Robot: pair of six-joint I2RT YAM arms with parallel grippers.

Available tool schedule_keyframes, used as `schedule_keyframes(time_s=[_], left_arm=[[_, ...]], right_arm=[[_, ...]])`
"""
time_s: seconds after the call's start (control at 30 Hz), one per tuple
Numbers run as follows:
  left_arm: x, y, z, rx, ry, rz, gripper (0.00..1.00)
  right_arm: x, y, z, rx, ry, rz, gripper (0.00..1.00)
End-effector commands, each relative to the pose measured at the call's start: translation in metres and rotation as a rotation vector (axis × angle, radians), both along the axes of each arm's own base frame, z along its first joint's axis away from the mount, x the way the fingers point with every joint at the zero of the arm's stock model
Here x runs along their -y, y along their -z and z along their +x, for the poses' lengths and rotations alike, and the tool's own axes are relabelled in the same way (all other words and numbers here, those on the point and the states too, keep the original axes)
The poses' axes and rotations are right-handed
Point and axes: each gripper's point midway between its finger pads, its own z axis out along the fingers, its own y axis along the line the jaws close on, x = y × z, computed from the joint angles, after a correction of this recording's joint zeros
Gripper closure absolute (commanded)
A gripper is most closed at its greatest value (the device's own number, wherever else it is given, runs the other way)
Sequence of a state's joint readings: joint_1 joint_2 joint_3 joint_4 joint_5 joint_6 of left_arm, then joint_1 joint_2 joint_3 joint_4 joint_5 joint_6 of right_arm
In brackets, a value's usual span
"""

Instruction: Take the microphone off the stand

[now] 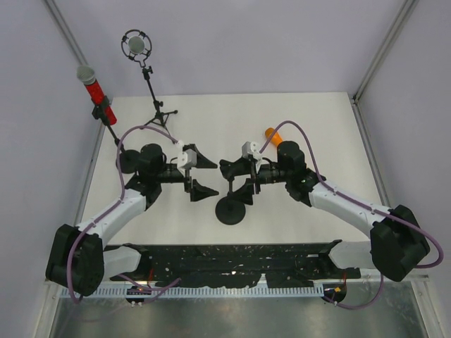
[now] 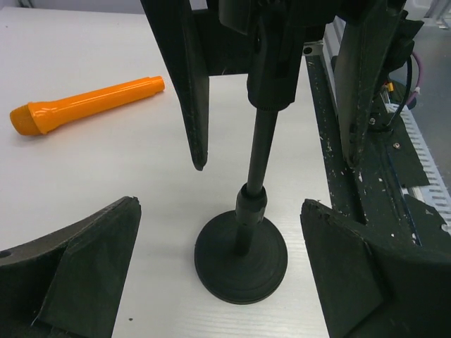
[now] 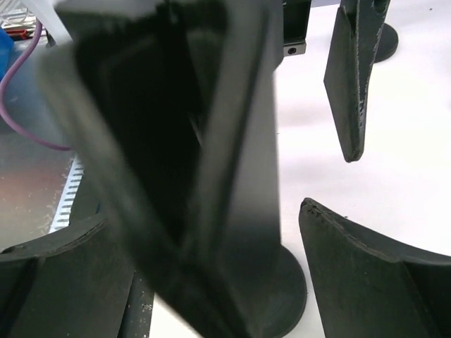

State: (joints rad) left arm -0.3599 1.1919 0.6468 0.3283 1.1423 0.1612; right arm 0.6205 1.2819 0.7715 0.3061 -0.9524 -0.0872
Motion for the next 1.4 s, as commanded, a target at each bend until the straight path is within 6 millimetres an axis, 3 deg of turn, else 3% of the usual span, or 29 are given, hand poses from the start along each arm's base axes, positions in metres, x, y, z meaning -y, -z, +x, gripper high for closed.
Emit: schedule_keyframes(time_s=[0.0, 0.5, 0.8, 1.03, 1.07, 1.1, 1.13, 1.17, 1.2, 1.37], left_arm=[[0.005, -0.014, -0.005, 0.027, 0.027, -0.062, 0.00], [0.009, 0.000, -0.018, -0.029, 0.088, -0.060, 0.00], [0.012, 0.005, -0.017, -0.050, 0.093, -0.055, 0.00], [0.017, -0.008, -0.014, -0.043, 0.109, -0.057, 0.00], [0.018, -0.014, -0.015, -0.038, 0.130, -0.050, 0.00], [0.018, -0.017, -0.015, -0.033, 0.147, -0.038, 0.00], [0.020, -0.029, -0.014, -0.028, 0.167, -0.032, 0.00], [0.021, -0.037, -0.015, -0.030, 0.187, -0.032, 0.00], [0.022, -0.042, -0.016, -0.045, 0.205, -0.032, 0.00], [0.042, -0.049, -0.033, -0.078, 0.288, -0.045, 0.00]], right_arm=[[-0.005, -0.009, 0.001, 0.038, -0.003, 0.047, 0.10], [-0.007, -0.005, 0.004, 0.023, 0.024, 0.050, 0.56], [-0.005, -0.024, 0.012, 0.048, 0.086, 0.082, 0.94], [-0.002, -0.059, 0.016, 0.058, 0.122, 0.072, 0.94], [-0.002, -0.074, 0.017, 0.083, 0.119, 0.087, 0.94], [-0.001, -0.072, 0.013, 0.059, 0.112, 0.064, 0.94], [-0.001, -0.088, 0.013, 0.086, 0.107, 0.076, 0.94], [0.000, -0.090, 0.010, 0.073, 0.093, 0.062, 0.94], [0.000, -0.105, 0.009, 0.096, 0.090, 0.075, 0.95], [0.008, -0.127, 0.000, 0.080, 0.074, 0.101, 0.94]])
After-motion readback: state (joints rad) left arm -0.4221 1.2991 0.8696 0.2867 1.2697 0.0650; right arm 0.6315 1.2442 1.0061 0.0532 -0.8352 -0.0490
